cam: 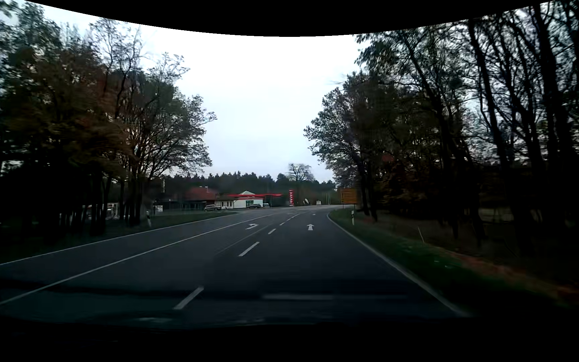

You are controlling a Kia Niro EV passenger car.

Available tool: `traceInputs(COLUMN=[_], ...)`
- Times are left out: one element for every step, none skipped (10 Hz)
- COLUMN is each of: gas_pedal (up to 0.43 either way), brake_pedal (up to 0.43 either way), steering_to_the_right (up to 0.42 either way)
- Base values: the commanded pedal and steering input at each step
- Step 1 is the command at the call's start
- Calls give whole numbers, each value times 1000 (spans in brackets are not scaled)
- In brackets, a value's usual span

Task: Follow the waypoints while adhering to traffic rules and regulations

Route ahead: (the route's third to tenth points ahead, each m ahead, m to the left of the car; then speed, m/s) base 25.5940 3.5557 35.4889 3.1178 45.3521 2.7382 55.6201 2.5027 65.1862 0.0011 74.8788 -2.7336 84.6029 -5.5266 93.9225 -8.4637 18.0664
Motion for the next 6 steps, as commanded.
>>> traceInputs(gas_pedal=[169,169,169,169,169,169], brake_pedal=[0,0,0,0,0,0], steering_to_the_right=[4,5,5,5,5,5])
